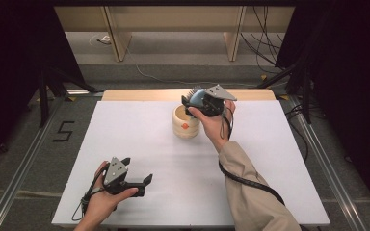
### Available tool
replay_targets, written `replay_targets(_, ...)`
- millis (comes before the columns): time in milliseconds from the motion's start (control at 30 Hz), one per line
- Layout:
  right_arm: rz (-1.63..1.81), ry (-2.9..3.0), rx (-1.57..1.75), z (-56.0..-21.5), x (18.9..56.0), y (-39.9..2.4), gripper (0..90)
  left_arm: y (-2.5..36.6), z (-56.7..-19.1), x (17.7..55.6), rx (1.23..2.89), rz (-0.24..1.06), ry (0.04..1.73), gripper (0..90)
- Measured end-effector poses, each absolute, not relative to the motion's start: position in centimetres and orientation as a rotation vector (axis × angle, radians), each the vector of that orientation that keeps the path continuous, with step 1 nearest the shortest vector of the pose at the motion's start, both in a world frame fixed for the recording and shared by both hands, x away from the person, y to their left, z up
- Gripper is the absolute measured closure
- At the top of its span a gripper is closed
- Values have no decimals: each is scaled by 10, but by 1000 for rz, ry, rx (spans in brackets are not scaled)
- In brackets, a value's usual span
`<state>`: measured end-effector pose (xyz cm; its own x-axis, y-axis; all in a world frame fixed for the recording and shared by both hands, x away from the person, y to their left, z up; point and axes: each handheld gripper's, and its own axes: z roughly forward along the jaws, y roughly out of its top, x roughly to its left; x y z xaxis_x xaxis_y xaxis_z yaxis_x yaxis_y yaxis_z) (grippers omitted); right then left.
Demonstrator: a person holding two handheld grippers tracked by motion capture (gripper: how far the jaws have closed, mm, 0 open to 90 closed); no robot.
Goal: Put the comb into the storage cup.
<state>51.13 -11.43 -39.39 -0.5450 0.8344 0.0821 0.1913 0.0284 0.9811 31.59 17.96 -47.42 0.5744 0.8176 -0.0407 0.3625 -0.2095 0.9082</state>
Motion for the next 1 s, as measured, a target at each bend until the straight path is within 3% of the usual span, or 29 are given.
replay_targets(433,1569,1832,1026,-390,508,-120,23,179,-474,316,1804,567,972,21)
replay_targets(1000,1563,1899,1028,-387,501,-130,20,179,-475,316,1804,567,974,21)
